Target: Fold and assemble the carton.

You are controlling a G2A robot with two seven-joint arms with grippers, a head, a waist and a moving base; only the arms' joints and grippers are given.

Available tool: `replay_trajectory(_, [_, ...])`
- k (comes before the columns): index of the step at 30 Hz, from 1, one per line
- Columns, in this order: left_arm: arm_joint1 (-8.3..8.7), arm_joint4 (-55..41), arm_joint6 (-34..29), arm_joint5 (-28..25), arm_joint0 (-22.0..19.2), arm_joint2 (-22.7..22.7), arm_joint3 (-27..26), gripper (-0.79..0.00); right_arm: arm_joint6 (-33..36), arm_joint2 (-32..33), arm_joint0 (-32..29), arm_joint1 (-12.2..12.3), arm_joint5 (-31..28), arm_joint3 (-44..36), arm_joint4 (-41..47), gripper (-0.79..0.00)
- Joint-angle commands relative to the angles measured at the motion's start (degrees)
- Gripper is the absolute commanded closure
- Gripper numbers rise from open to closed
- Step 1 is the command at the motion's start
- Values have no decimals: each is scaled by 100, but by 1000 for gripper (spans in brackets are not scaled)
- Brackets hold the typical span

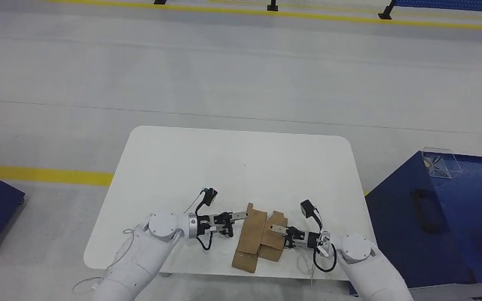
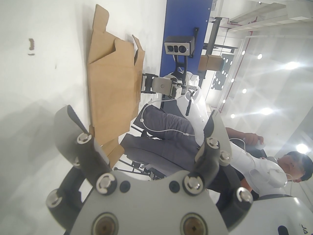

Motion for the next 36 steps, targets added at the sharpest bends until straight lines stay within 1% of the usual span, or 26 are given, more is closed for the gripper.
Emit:
replay_trajectory(1, [8,-20,-16,-31,5,-27,9,-785,-31,-27,17,-13,5,15,6,0])
replay_trajectory(9, [96,-88,17,-199,91,-268,-57,-785,-278,-183,142,-86,110,184,-53,0])
replay_trajectory(13, [210,-118,130,-372,206,-568,-202,-785,-276,-243,191,-128,91,199,68,0])
replay_trajectory(15, [297,-225,379,-639,319,-868,-330,-785,-75,-167,172,-135,-151,68,446,0])
replay_trajectory(16, [362,-234,667,-957,469,-1095,-415,-785,188,-66,130,-123,-313,-42,798,0])
replay_trajectory(17, [412,-167,862,-1078,566,-1243,-472,-785,383,28,108,-103,-452,-169,991,0])
replay_trajectory(18, [443,-118,1027,-1150,624,-1344,-520,-785,487,93,93,-86,-535,-267,1078,0])
replay_trajectory(19, [485,4,1338,-1262,726,-1486,-585,-785,584,205,58,-55,-675,-449,1146,0])
replay_trajectory(21, [535,153,1838,-1270,916,-1672,-733,-785,655,453,-56,9,-837,-938,1277,0])
replay_trajectory(22, [560,245,2186,-1242,1012,-1787,-793,-785,699,644,-150,57,-839,-1356,1387,0])
replay_trajectory(23, [570,330,2353,-1187,1045,-1827,-810,-785,692,752,-196,82,-818,-1567,1426,0])
replay_trajectory(25, [570,539,3060,-795,1100,-1908,-874,-785,627,1131,-361,165,-568,-2357,1541,0])
replay_trajectory(28, [539,698,3484,-378,1125,-1845,-998,-785,539,1467,-511,233,-105,-3152,1680,0])
replay_trajectory(31, [456,675,3667,-4,1117,-1626,-1162,-785,628,1700,-518,284,385,-3763,1843,0])
replay_trajectory(33, [408,606,3602,156,1089,-1479,-1252,-785,648,1718,-513,288,399,-3809,1836,0])
replay_trajectory(36, [408,606,3602,156,1089,-1479,-1252,-785,648,1718,-513,288,399,-3809,1836,0])
